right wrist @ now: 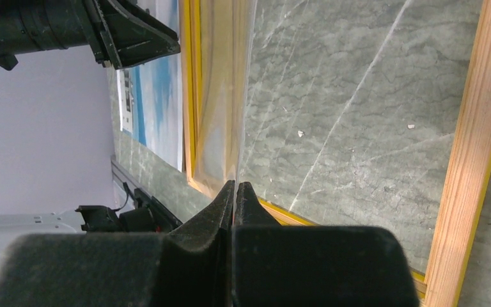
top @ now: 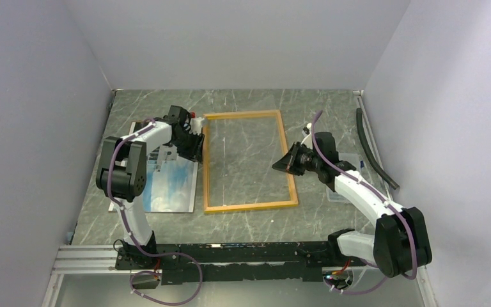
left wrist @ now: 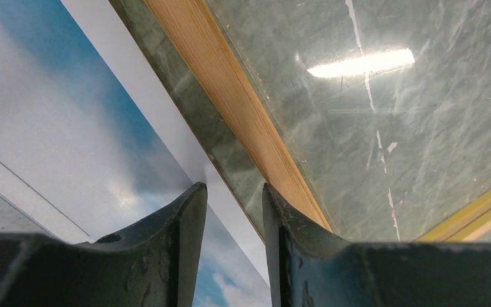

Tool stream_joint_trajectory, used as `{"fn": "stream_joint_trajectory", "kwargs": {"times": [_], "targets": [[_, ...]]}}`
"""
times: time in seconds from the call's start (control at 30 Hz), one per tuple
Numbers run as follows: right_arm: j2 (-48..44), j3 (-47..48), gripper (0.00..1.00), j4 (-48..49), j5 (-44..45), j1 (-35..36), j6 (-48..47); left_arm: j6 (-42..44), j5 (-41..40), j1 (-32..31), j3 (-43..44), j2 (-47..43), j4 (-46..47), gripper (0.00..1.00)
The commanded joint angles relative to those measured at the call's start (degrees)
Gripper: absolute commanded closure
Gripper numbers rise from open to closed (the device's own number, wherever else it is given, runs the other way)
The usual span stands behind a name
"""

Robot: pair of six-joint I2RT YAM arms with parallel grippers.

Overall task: Put the photo into the frame
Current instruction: Place the photo frame item in the photo frame.

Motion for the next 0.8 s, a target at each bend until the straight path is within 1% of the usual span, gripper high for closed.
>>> {"fn": "stream_joint_trajectory", "kwargs": {"times": [0.0, 0.23, 0.37, 0.4, 0.53, 0.6, 0.7, 0.77], "targets": [[-1.7, -1.2, 1.00, 6.5, 0.1, -0.2, 2.1, -0.1, 1.4, -0.4, -0.4, 1.0, 1.0, 0.58], [-1.8, -3.4, 1.00, 10.5, -0.1, -0.3, 2.5, 0.0, 1.9, -0.4, -0.5, 2.3, 1.3, 0.66], [-2.3, -4.9, 1.00, 12.2, 0.6, -0.2, 2.3, 0.1, 2.1, -0.4, -0.3, 2.6, 1.1, 0.68], [-2.2, -5.2, 0.96, 12.4, 0.6, -0.2, 2.3, 0.2, 2.0, -0.4, -0.3, 2.6, 1.0, 0.68], [-1.9, -4.5, 0.73, 10.8, 0.7, -0.3, 1.4, 0.3, 1.5, -0.4, -0.4, 2.1, 0.9, 0.69], [-2.7, -3.2, 0.60, 8.6, 0.9, -0.3, 0.1, 0.4, 1.4, -0.4, -0.5, 1.9, 0.8, 0.69], [-3.9, -0.7, 0.36, 4.0, 2.4, -0.3, -3.0, 0.6, 1.1, -0.4, -0.9, 1.3, 1.2, 0.70], [-3.5, 1.1, 0.29, 2.0, 2.5, -0.5, -4.6, 0.6, 0.9, -0.4, -0.9, 1.2, 1.2, 0.70]]}}
